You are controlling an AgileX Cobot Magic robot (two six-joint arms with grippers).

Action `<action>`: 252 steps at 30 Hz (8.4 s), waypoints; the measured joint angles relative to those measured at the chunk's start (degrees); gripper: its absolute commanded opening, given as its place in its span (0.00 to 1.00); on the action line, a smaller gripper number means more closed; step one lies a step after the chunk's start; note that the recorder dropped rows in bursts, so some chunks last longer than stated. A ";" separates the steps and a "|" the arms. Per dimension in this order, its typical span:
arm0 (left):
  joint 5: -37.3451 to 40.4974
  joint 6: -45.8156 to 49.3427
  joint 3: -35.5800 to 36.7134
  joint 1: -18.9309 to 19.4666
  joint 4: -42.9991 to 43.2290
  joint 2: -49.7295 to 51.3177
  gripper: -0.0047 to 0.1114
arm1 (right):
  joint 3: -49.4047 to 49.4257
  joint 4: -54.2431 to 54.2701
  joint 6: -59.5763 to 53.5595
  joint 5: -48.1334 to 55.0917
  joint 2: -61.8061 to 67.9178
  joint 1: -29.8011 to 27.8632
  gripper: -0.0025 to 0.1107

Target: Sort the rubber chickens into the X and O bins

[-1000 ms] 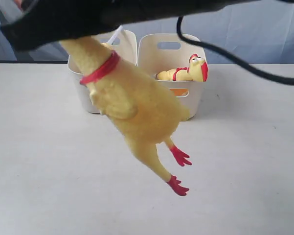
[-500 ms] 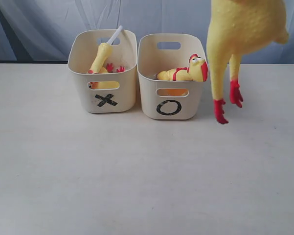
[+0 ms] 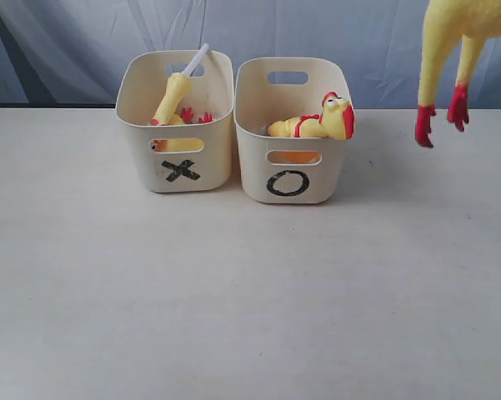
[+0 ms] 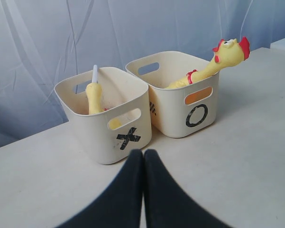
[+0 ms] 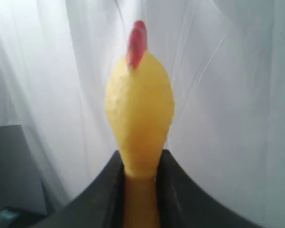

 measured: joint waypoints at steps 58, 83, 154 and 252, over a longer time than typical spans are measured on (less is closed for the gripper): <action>-0.10 0.00 0.00 0.00 -0.99 -2.89 0.04 | -16.62 -16.94 28.25 -51.02 50.94 0.82 0.01; 0.11 0.00 0.00 0.00 -0.99 -3.84 0.04 | -22.94 -45.97 23.97 -49.12 58.64 0.93 0.01; 0.32 0.00 0.00 0.00 -0.05 -4.11 0.04 | -23.34 -77.26 39.90 -50.28 59.96 1.61 0.65; 0.53 0.00 0.00 0.00 0.05 -4.11 0.04 | -28.87 -116.48 72.47 -27.65 51.67 11.18 0.01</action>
